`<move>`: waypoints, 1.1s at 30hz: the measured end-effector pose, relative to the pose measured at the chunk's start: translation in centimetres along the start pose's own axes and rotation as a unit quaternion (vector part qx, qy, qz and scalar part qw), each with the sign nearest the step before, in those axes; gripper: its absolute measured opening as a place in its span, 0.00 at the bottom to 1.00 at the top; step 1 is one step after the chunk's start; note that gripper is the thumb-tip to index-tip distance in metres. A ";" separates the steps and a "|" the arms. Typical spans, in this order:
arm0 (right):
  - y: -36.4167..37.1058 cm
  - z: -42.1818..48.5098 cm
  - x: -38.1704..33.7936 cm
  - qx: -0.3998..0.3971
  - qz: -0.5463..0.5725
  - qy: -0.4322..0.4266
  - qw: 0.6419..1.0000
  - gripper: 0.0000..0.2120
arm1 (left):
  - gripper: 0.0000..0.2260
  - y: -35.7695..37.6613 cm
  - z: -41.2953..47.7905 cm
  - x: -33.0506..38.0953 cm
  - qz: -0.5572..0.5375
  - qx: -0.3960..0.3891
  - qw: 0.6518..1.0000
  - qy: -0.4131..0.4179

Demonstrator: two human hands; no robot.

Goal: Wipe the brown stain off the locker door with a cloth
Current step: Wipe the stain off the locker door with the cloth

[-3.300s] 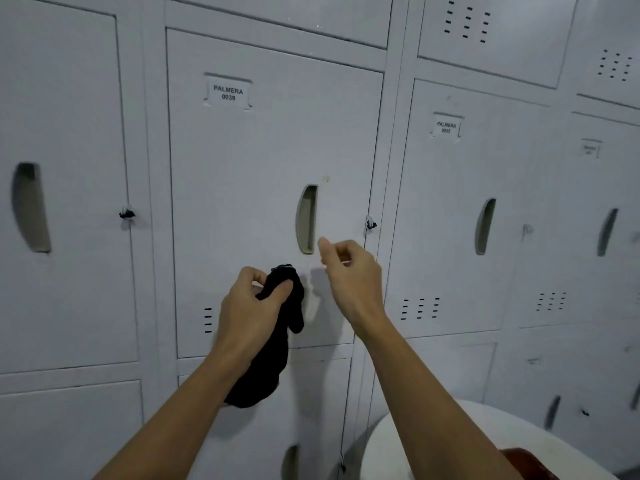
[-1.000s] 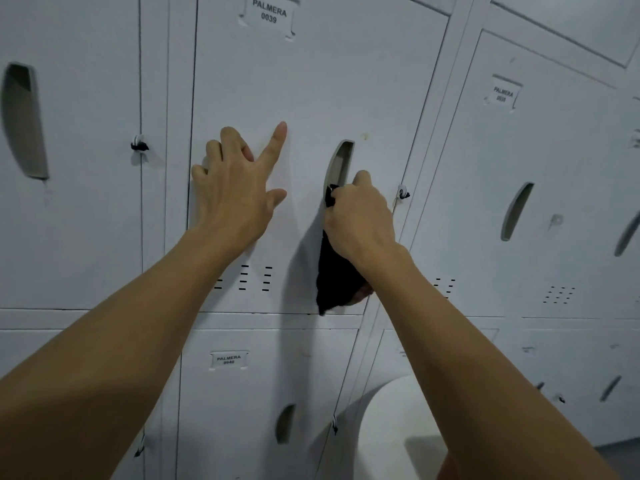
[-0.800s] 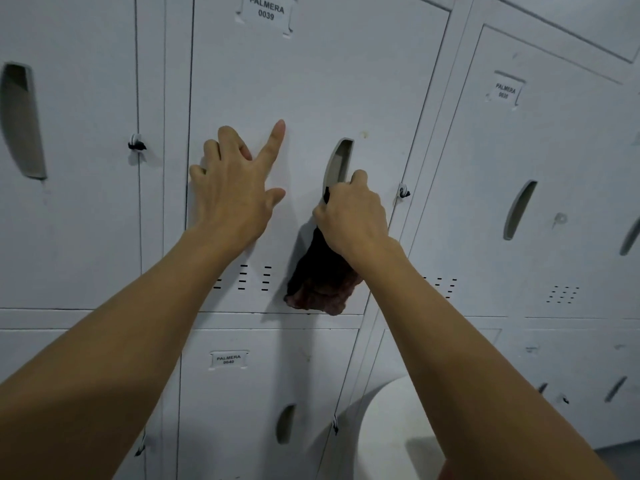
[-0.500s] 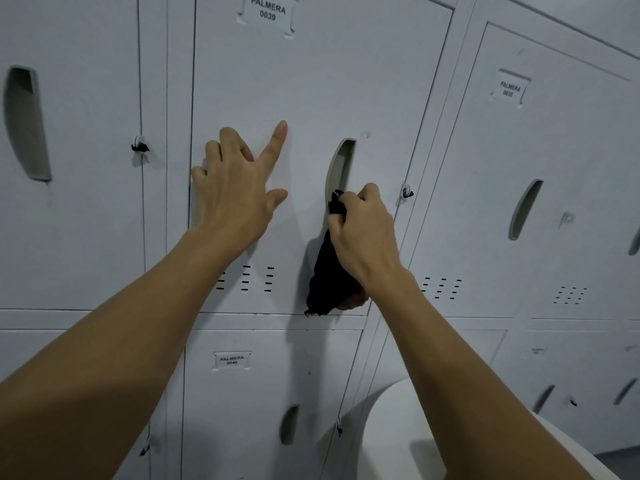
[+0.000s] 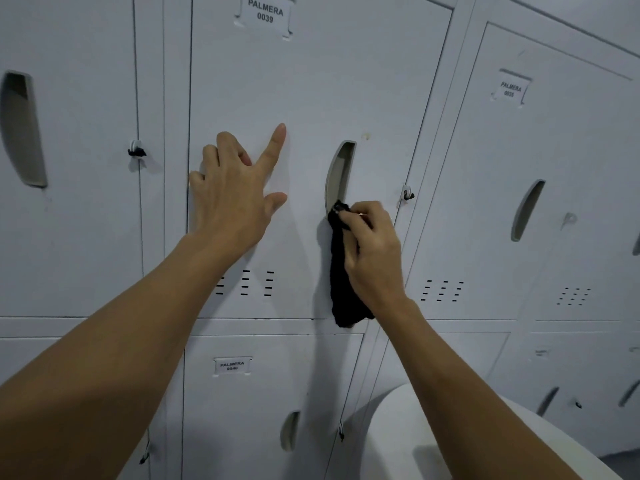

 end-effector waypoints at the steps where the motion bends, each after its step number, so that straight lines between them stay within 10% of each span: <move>1: 0.4 -0.2 -0.2 -0.013 -0.007 -0.012 1.000 0.12 | 0.40 0.0 -0.1 0.0 0.001 0.000 1.000 0.001; 7: 1.4 -2.5 -0.9 -0.090 0.012 -0.023 0.996 0.11 | 0.40 -0.2 -0.1 0.0 0.004 0.000 1.000 -0.001; 19: 1.3 -1.0 -1.1 0.065 0.021 0.136 0.988 0.11 | 0.40 -0.1 -0.1 -0.1 -0.002 0.005 1.000 0.003; 26: 1.3 -0.8 -2.5 -0.026 0.098 0.104 0.989 0.11 | 0.40 -0.4 -0.2 0.3 -0.001 -0.002 1.000 -0.004; 33: 0.5 -1.8 -2.3 0.091 0.273 0.443 0.849 0.11 | 0.40 -0.2 -0.3 0.0 0.000 -0.007 1.000 -0.006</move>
Point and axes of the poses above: each hand's wrist, its own z-axis towards the middle knuckle, its own y-axis out of the palm, x = y × z, the point moved 2 cm from there along z, towards the middle knuckle, and after that the axes turned 6 degrees about -y, right-handed, at the moved point
